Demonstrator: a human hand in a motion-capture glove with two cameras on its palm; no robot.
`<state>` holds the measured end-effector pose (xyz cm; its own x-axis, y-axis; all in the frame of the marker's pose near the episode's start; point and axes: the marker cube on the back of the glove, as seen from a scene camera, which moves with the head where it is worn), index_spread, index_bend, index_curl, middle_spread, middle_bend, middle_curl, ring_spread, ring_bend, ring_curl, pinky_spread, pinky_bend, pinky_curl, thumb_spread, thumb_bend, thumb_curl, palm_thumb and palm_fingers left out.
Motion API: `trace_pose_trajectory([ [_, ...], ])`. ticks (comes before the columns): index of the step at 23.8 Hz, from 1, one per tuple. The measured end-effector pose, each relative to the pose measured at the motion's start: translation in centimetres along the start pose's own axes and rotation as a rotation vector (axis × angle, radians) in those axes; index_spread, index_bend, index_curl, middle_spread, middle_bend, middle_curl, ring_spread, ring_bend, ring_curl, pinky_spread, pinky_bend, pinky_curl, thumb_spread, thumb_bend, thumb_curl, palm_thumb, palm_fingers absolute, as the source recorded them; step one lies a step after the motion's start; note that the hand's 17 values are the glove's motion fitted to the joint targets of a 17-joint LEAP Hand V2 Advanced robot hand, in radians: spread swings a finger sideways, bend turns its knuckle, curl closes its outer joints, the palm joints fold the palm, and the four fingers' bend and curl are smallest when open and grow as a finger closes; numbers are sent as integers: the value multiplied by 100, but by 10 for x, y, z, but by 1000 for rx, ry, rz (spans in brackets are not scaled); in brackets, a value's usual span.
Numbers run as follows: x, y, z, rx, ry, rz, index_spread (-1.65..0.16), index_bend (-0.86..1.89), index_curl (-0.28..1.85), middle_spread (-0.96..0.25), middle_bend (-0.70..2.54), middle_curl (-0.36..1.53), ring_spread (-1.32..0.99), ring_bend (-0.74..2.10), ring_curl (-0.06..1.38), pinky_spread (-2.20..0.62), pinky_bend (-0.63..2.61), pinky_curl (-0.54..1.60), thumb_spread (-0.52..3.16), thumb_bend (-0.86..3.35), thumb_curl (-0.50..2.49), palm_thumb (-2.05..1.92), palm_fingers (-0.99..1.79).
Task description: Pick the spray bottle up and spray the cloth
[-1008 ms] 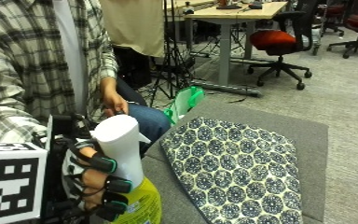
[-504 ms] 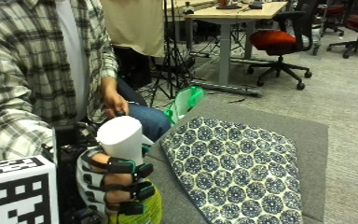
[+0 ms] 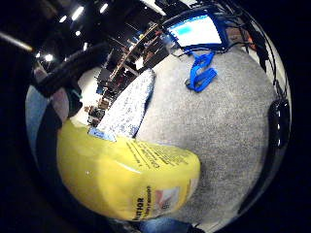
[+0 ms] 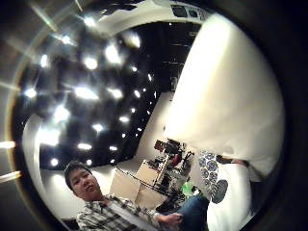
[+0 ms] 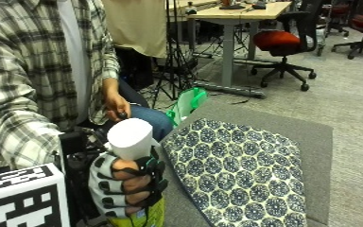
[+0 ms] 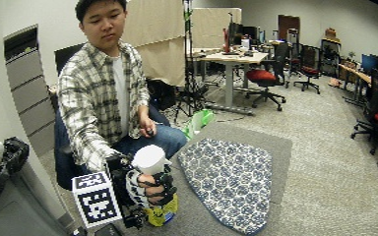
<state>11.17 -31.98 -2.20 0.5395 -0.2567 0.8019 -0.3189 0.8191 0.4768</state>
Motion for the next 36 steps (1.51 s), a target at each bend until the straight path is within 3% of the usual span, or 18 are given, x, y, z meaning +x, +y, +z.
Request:
trace_pose_trajectory([
  [8, 3, -11, -6, 90, 44, -37, -30, 28, 32, -16, 53, 46, -19, 60, 40, -12, 58, 30, 34, -3, 67, 112, 121],
  [24, -32, -19, -5, 103, 21, -77, -30, 21, 41, -17, 50, 49, -22, 59, 44, -16, 56, 33, 23, -3, 72, 110, 125],
  [36, -107, -30, 29, -70, 120, -208, -31, 18, 46, -17, 49, 50, -22, 58, 45, -17, 54, 35, 20, -3, 74, 110, 125],
])
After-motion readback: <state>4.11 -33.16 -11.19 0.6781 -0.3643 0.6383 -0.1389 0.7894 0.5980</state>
